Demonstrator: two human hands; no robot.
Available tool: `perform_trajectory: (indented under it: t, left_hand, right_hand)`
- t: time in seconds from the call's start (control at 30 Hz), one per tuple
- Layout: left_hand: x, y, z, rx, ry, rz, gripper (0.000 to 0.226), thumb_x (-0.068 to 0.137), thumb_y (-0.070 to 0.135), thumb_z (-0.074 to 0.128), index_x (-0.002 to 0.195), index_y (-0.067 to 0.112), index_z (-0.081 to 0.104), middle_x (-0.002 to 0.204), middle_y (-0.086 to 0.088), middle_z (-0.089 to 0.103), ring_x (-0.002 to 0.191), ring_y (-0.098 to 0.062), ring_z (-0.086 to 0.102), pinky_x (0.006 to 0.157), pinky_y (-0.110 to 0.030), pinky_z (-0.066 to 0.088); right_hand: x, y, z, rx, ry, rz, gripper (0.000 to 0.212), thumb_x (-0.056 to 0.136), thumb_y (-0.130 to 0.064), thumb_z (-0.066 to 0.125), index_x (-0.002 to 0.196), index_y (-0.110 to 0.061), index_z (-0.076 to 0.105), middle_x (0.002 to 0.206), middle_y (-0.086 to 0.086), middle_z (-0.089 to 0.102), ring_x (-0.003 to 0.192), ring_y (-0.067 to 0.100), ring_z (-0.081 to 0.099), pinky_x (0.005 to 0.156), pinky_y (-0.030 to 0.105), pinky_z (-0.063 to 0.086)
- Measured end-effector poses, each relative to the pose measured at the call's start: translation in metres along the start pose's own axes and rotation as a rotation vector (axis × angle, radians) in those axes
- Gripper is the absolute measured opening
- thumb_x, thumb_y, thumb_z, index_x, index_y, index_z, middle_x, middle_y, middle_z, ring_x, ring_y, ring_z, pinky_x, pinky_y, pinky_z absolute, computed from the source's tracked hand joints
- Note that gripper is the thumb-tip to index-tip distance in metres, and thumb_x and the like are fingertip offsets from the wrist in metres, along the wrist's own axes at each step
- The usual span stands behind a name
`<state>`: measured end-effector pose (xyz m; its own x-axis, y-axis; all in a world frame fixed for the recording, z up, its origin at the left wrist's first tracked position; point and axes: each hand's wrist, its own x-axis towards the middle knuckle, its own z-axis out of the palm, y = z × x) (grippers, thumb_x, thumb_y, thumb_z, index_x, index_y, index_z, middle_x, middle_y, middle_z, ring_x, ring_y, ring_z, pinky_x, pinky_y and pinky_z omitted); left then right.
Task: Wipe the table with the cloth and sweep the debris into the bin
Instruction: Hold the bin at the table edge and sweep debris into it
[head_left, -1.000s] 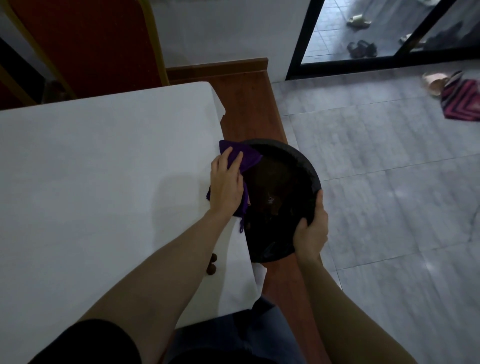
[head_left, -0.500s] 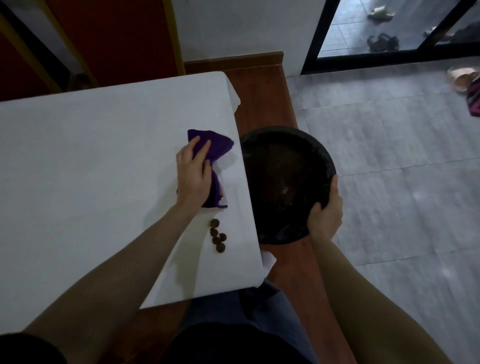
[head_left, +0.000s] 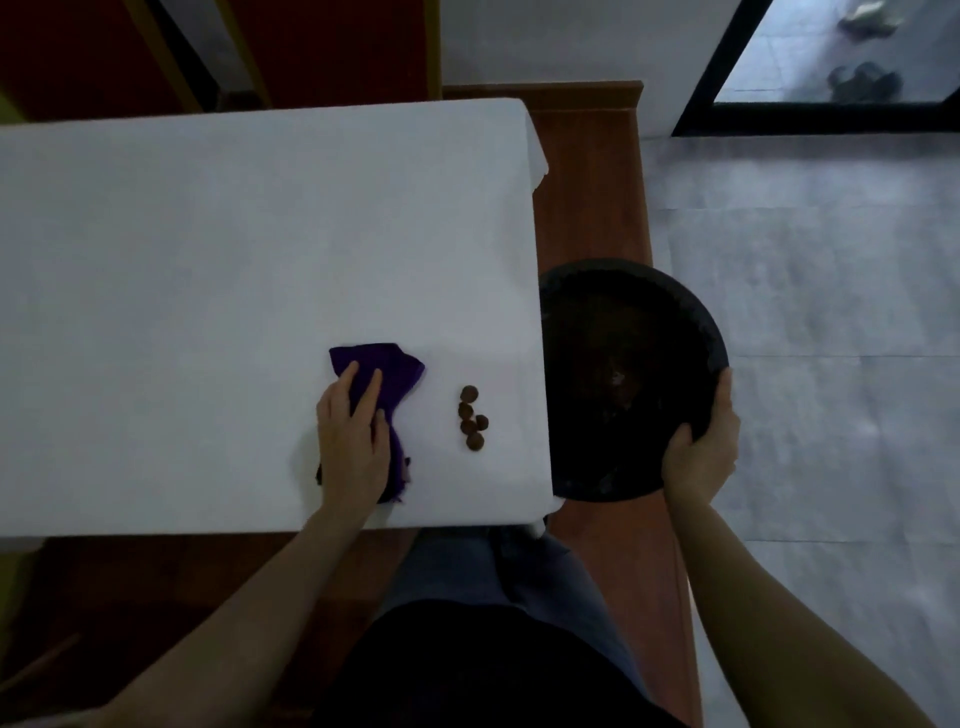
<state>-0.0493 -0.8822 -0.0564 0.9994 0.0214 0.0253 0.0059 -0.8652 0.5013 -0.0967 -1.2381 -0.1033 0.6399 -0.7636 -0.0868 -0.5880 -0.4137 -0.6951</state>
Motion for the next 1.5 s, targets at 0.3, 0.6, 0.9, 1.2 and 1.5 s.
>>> perform_trajectory:
  t: [0.3, 0.6, 0.9, 1.2, 1.5]
  left_hand:
    - [-0.024, 0.052, 0.031, -0.053, 0.028, -0.062, 0.047, 0.095, -0.003, 0.052, 0.142, 0.002, 0.049, 0.152, -0.022, 0.037, 0.135, -0.042, 0.038, 0.114, -0.051, 0.032]
    - [-0.025, 0.098, 0.058, -0.040, -0.033, -0.060, 0.050, 0.098, 0.004, 0.050, 0.147, 0.011, 0.043, 0.158, -0.012, 0.029, 0.142, -0.034, 0.030, 0.118, -0.046, 0.028]
    - [-0.021, 0.137, 0.078, -0.031, -0.097, 0.029, 0.054, 0.095, 0.003, 0.053, 0.147, 0.011, 0.044, 0.157, -0.013, 0.032, 0.142, -0.035, 0.031, 0.116, -0.045, 0.033]
    - [-0.016, 0.158, 0.090, -0.041, -0.171, 0.200, 0.055, 0.095, 0.000, 0.046, 0.148, 0.011, 0.042, 0.157, -0.012, 0.033, 0.142, -0.035, 0.030, 0.118, -0.044, 0.028]
    - [0.007, 0.156, 0.063, -0.179, -0.060, 0.195, 0.047, 0.095, -0.003, 0.045, 0.142, 0.003, 0.049, 0.150, -0.019, 0.041, 0.135, -0.038, 0.038, 0.115, -0.047, 0.031]
  right_hand:
    - [-0.047, 0.016, -0.012, 0.036, 0.011, 0.063, 0.081, 0.092, -0.004, 0.046, 0.151, -0.051, 0.015, 0.131, 0.004, 0.051, 0.123, 0.025, 0.050, 0.103, 0.042, 0.040]
    - [-0.064, 0.007, -0.012, 0.082, -0.023, 0.111, 0.077, 0.093, -0.006, 0.045, 0.151, -0.048, 0.017, 0.141, 0.005, 0.047, 0.131, 0.027, 0.045, 0.109, 0.053, 0.039]
    - [-0.067, 0.006, -0.010, 0.103, 0.014, 0.120, 0.086, 0.089, 0.000, 0.047, 0.150, -0.052, 0.017, 0.138, 0.000, 0.049, 0.128, 0.022, 0.048, 0.105, 0.044, 0.039]
    - [-0.063, 0.007, -0.005, 0.098, 0.022, 0.139, 0.086, 0.089, 0.001, 0.048, 0.149, -0.054, 0.018, 0.132, -0.001, 0.052, 0.121, 0.018, 0.050, 0.093, 0.034, 0.036]
    - [-0.051, 0.006, -0.007, 0.105, 0.000, 0.133, 0.085, 0.088, 0.000, 0.048, 0.149, -0.053, 0.019, 0.132, 0.000, 0.053, 0.120, 0.020, 0.052, 0.094, 0.030, 0.038]
